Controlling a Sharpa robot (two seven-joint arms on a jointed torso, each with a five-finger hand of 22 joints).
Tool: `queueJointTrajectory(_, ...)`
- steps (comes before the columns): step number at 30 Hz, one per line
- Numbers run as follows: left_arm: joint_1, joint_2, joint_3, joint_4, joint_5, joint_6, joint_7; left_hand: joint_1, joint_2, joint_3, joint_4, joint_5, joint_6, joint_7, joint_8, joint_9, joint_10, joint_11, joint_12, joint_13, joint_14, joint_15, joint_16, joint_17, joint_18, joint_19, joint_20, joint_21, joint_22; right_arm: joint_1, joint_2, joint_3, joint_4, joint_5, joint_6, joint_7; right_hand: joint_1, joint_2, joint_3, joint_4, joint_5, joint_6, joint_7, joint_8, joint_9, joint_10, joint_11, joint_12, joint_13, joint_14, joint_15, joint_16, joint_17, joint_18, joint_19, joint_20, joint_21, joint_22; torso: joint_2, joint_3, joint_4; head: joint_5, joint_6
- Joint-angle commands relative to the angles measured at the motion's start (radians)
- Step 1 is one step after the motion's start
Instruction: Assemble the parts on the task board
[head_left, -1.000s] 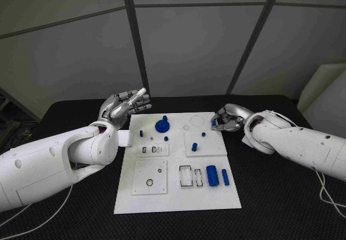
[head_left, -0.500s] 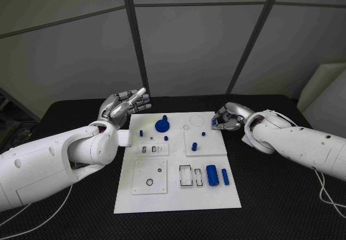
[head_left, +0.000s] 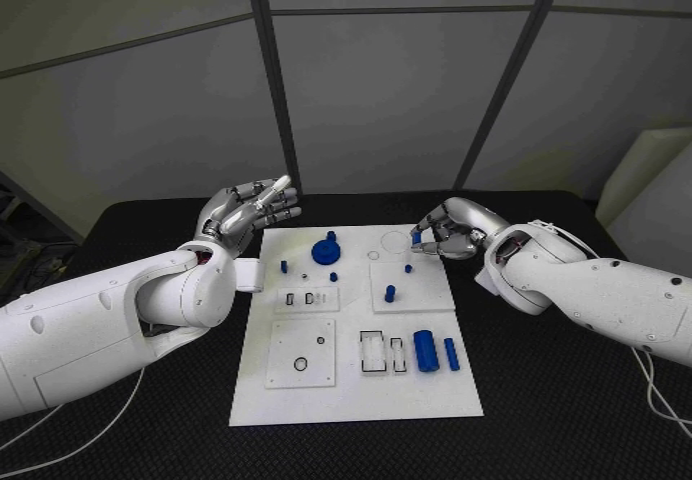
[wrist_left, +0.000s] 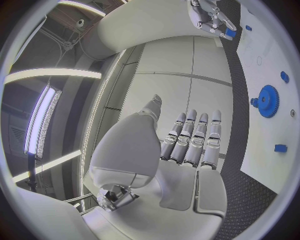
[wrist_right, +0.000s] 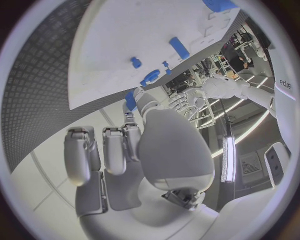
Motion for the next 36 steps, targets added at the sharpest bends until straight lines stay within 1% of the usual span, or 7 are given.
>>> queueJointTrajectory(1, 0.002, 0.007, 0.001, -0.012, -0.007, 0.015, 0.003, -0.002, 0.009, 0.000, -0.005, 0.005, -0.005, 0.066, -0.003, -0.001, -0.002, 0.004, -0.007, -0.001, -0.005, 0.000, -0.005, -0.001, 0.014, 0.003, 0.001, 0.005, -0.001, 0.003, 0.009, 0.004, 0.050, 0.001, -0.015, -0.062, 0.008, 0.016, 0.004, -0.005, -0.006, 0.026, -0.028, -0.003, 0.028, 0.012, -0.004, -0.002, 0.105, 0.072, -0.007, 0.003, 0.106, -0.014, 0.104, -0.009, 0.005, 0.261, -0.009, -0.0031, -0.0020, 0.005, -0.006)
queueJointTrajectory(7, 0.002, 0.023, 0.000, -0.047, -0.007, 0.031, -0.001, -0.002, 0.009, -0.001, -0.006, 0.003, -0.004, 0.065, -0.003, -0.001, -0.002, 0.003, -0.007, -0.001, -0.004, -0.001, -0.005, -0.001, 0.014, 0.003, 0.001, 0.005, -0.002, 0.003, 0.094, 0.007, 0.097, -0.044, -0.002, -0.183, 0.008, 0.022, 0.006, -0.011, -0.008, 0.019, -0.027, -0.010, 0.029, 0.008, -0.003, -0.010, 0.099, 0.070, -0.005, -0.001, 0.098, -0.014, 0.102, -0.008, 0.003, 0.258, -0.023, -0.0068, -0.0017, 0.015, -0.014)
queueJointTrajectory(15, 0.003, 0.040, 0.000, -0.075, -0.007, 0.044, -0.005, -0.002, 0.009, -0.001, -0.007, 0.002, -0.001, 0.065, -0.003, -0.001, -0.002, 0.003, -0.007, -0.001, -0.003, -0.001, -0.004, -0.001, 0.014, 0.003, 0.001, 0.005, -0.002, -0.008, 0.216, 0.001, 0.079, -0.100, 0.019, -0.282, 0.008, 0.022, 0.007, -0.014, -0.008, 0.017, -0.026, -0.013, 0.030, 0.005, -0.002, -0.014, 0.096, 0.068, -0.005, -0.004, 0.092, -0.013, 0.100, -0.008, 0.001, 0.254, -0.034, -0.0134, 0.0084, 0.025, -0.023)
queueJointTrajectory(18, 0.003, 0.042, 0.000, -0.077, -0.007, 0.046, -0.007, -0.002, 0.009, -0.001, -0.007, 0.002, -0.001, 0.065, -0.003, -0.001, -0.002, 0.003, -0.007, -0.001, -0.003, -0.001, -0.004, -0.001, 0.014, 0.003, 0.001, 0.005, -0.002, -0.016, 0.245, -0.004, 0.070, -0.119, 0.027, -0.296, 0.008, 0.022, 0.007, -0.015, -0.008, 0.017, -0.026, -0.013, 0.030, 0.006, -0.002, -0.013, 0.097, 0.068, -0.005, -0.004, 0.091, -0.013, 0.100, -0.008, 0.001, 0.255, -0.035, -0.0147, 0.0085, 0.034, -0.028)
queueJointTrajectory(22, 0.003, 0.045, 0.000, -0.078, -0.007, 0.046, -0.010, -0.001, 0.011, 0.000, -0.009, 0.001, 0.005, 0.064, -0.003, -0.001, -0.001, 0.002, -0.007, -0.001, 0.001, -0.002, -0.003, 0.000, 0.014, 0.003, 0.001, 0.005, -0.002, -0.030, 0.286, -0.017, 0.054, -0.147, 0.039, -0.300, 0.006, 0.021, 0.006, -0.018, -0.006, 0.015, -0.024, -0.016, 0.031, 0.005, -0.001, -0.015, 0.096, 0.068, -0.004, -0.006, 0.088, -0.013, 0.099, -0.007, 0.000, 0.253, -0.036, -0.0141, 0.0065, 0.046, -0.032)
queueJointTrajectory(27, 0.004, 0.047, 0.000, -0.076, -0.007, 0.047, -0.012, -0.001, 0.011, 0.000, -0.009, 0.001, 0.005, 0.064, -0.003, -0.001, -0.001, 0.002, -0.007, -0.001, 0.001, -0.002, -0.003, 0.000, 0.014, 0.003, 0.001, 0.005, -0.002, -0.043, 0.316, -0.036, 0.041, -0.181, 0.051, -0.322, 0.004, 0.020, 0.006, -0.020, -0.004, 0.013, -0.023, -0.019, 0.031, 0.004, 0.000, -0.016, 0.095, 0.067, -0.004, -0.006, 0.088, -0.012, 0.099, -0.007, 0.000, 0.253, -0.035, -0.0142, 0.0101, 0.046, -0.036)
queueJointTrajectory(36, 0.004, 0.050, 0.000, -0.076, -0.007, 0.048, -0.015, -0.001, 0.011, 0.000, -0.009, 0.001, 0.005, 0.064, -0.003, -0.001, -0.001, 0.002, -0.007, -0.001, 0.001, -0.002, -0.003, 0.000, 0.014, 0.003, 0.001, 0.005, -0.002, -0.070, 0.344, -0.044, 0.032, -0.216, 0.056, -0.337, 0.003, 0.019, 0.006, -0.023, 0.001, 0.011, -0.022, -0.022, 0.032, 0.004, 0.001, -0.015, 0.096, 0.067, -0.003, -0.007, 0.087, -0.013, 0.099, -0.006, 0.000, 0.253, -0.033, -0.0118, 0.0079, 0.058, -0.045)
